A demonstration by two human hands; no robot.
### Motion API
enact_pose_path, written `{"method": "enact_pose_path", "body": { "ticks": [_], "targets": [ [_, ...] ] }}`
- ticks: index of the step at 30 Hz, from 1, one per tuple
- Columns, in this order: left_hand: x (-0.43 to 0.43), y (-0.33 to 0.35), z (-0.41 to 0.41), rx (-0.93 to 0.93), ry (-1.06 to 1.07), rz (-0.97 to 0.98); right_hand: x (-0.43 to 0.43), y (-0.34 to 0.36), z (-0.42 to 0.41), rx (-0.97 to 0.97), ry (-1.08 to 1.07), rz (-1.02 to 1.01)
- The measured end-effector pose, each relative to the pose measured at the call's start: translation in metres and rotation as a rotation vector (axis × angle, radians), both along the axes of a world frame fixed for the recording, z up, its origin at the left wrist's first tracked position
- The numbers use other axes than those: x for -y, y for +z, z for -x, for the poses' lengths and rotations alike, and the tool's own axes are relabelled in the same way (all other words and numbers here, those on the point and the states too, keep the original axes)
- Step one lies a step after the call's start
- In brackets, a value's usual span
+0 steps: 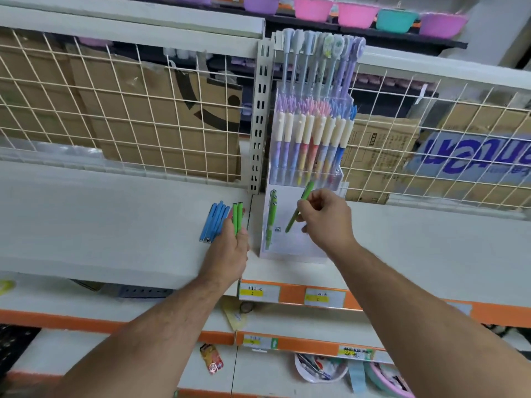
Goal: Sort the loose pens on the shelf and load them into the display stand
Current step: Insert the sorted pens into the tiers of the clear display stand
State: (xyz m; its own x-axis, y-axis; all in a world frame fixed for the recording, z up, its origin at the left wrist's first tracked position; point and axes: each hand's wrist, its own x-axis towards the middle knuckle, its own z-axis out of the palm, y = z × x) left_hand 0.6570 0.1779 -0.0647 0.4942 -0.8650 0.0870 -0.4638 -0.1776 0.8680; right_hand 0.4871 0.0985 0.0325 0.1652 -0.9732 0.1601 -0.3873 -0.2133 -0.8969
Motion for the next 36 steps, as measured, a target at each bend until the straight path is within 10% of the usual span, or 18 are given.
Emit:
{"method": "enact_pose_path", "body": {
  "ticks": [36],
  "targets": [
    [0.004, -0.013, -0.010, -0.067, -0.038, 0.004, 0.022, -0.028, -0.027, -0.328, 0.146, 0.071]
  ]
}}
